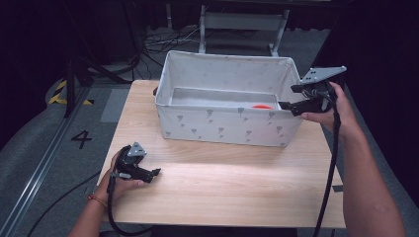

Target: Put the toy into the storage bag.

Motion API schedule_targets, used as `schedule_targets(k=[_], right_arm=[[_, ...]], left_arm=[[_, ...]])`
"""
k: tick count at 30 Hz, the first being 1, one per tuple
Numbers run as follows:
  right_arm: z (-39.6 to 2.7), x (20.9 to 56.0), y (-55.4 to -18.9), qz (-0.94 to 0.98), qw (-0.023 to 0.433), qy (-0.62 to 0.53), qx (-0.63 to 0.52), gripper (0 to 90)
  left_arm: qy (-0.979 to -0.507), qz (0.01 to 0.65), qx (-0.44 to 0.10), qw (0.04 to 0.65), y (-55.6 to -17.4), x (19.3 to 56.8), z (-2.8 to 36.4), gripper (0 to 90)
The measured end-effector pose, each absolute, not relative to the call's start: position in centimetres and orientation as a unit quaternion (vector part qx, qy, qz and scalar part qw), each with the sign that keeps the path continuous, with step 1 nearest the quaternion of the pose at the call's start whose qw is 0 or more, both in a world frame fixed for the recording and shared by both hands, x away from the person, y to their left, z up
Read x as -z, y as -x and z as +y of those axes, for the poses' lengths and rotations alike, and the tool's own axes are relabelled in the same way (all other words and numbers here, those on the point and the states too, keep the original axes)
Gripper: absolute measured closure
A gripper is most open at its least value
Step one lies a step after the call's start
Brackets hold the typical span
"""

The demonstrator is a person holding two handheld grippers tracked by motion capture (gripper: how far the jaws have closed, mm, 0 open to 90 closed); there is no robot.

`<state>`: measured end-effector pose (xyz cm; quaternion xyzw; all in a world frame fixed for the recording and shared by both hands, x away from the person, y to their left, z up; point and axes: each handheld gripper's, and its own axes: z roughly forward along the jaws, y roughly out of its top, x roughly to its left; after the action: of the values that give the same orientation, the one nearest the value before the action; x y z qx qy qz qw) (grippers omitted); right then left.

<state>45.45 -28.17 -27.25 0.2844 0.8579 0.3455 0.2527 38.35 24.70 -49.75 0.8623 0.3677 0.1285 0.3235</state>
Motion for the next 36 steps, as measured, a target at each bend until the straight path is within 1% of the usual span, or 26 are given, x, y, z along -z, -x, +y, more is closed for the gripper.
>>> schedule_targets(k=[2,5,7,11,18,23,27,33,36], right_arm=[[-28.3,27.3,-44.8,0.851,0.265,-0.292,-0.346,25.7],[-28.5,27.5,-43.9,0.843,0.277,-0.299,-0.351,24.0],[-28.5,27.6,-43.4,0.842,0.282,-0.300,-0.348,24.9],[-28.7,28.0,-42.3,0.841,0.276,-0.302,-0.352,24.3],[-29.0,29.0,-40.1,0.833,0.309,-0.302,-0.346,21.3],[-29.6,29.8,-38.7,0.829,0.313,-0.307,-0.349,20.2],[-30.1,30.5,-37.6,0.824,0.327,-0.305,-0.347,19.3],[-30.8,31.5,-36.3,0.821,0.329,-0.307,-0.352,18.7],[-30.9,32.1,-35.6,0.820,0.340,-0.308,-0.343,18.1]], left_arm=[[-0.862,0.368,-0.128,0.324,-38.3,49.7,24.7,1.4],[-0.862,0.368,-0.128,0.324,-38.3,49.7,24.7,1.4],[-0.862,0.368,-0.128,0.324,-38.3,49.8,24.7,1.4],[-0.862,0.368,-0.128,0.324,-38.3,49.7,24.7,1.4],[-0.862,0.368,-0.128,0.324,-38.3,49.7,24.7,1.4],[-0.862,0.368,-0.128,0.324,-38.3,49.7,24.7,1.4],[-0.861,0.371,-0.127,0.325,-38.3,49.8,24.7,1.4],[-0.861,0.369,-0.129,0.324,-38.3,49.8,24.7,1.4],[-0.861,0.369,-0.129,0.325,-38.3,49.8,24.7,1.4]])
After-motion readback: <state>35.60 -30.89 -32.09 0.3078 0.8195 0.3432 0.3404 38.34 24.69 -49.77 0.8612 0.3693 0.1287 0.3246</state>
